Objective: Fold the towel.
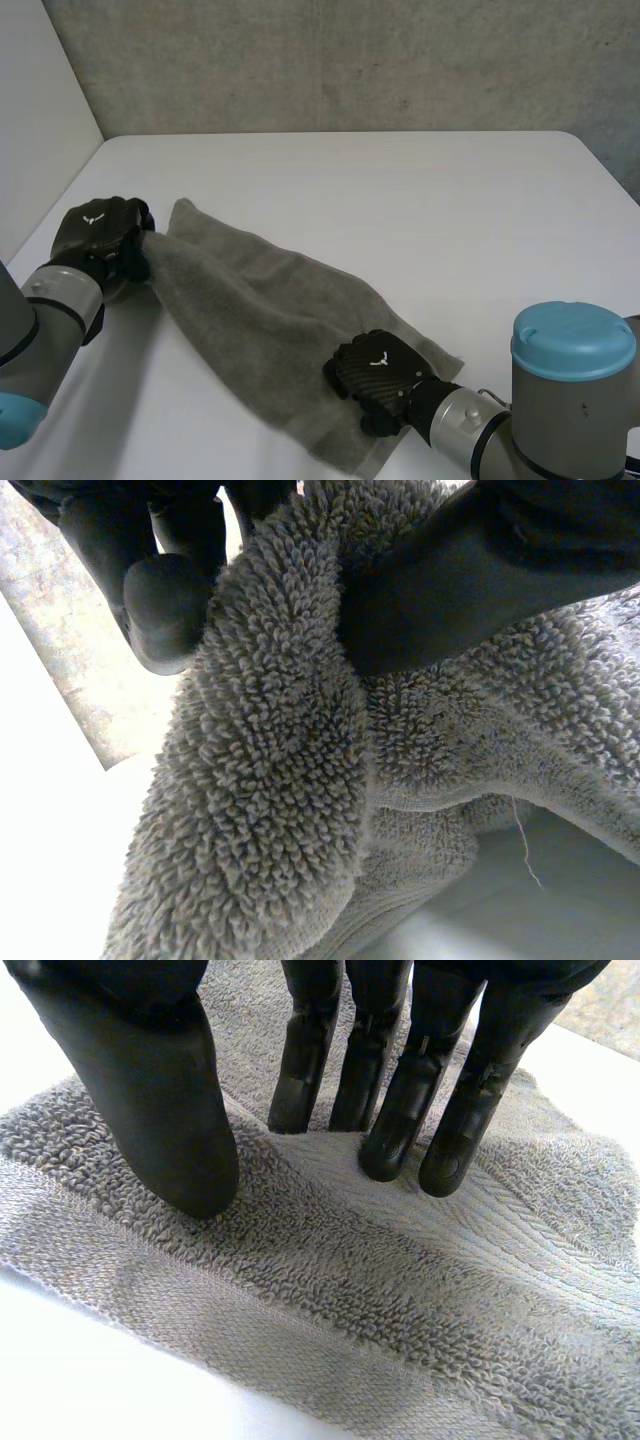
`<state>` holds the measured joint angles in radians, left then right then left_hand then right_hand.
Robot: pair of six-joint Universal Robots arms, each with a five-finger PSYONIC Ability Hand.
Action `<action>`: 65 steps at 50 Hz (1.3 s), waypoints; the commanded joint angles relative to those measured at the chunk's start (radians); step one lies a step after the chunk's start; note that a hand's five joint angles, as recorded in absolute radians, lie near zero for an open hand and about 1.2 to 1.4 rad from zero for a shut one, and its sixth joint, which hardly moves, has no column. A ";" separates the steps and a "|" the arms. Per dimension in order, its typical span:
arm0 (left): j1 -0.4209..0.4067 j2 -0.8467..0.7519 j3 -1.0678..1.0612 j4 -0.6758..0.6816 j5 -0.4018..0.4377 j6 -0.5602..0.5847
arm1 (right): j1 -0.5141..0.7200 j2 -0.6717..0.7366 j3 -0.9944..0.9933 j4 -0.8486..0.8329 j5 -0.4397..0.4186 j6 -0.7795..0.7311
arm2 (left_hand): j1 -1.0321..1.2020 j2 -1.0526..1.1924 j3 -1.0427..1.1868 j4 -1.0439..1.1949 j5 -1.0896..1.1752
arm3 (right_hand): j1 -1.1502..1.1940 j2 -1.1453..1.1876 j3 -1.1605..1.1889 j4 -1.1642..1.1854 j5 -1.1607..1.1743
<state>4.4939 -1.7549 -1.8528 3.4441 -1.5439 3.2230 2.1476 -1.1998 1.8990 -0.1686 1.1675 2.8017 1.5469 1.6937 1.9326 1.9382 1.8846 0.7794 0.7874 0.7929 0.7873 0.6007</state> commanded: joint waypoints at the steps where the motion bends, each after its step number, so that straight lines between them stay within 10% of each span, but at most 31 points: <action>1: -0.094 -0.127 0.162 0.081 -0.090 -0.054 | 0.021 0.023 -0.101 0.109 0.032 -0.203 | -0.151 -0.297 -0.536 -0.542 -0.663 | -0.301 -0.309 -0.315 -0.309 -0.297; 47: -0.104 -0.126 0.161 0.076 -0.090 -0.054 | 0.179 -0.086 -0.014 0.086 -0.019 -0.324 | -0.151 -0.297 -0.536 -0.542 -0.663 | -0.380 -0.388 -0.394 -0.388 -0.376; 65: -0.104 -0.127 0.158 0.076 -0.088 -0.054 | 0.199 0.012 -0.026 -0.011 0.093 -0.468 | -0.151 -0.297 -0.536 -0.542 -0.663 | -0.084 -0.092 -0.098 -0.092 -0.080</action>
<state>4.3898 -1.8807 -1.6950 3.5205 -1.6321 3.1692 2.3522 -1.2150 1.8792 -0.1553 1.2012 2.4113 1.5466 1.6001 1.6022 1.5752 1.5785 0.5195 0.5115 0.5217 0.5193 0.3571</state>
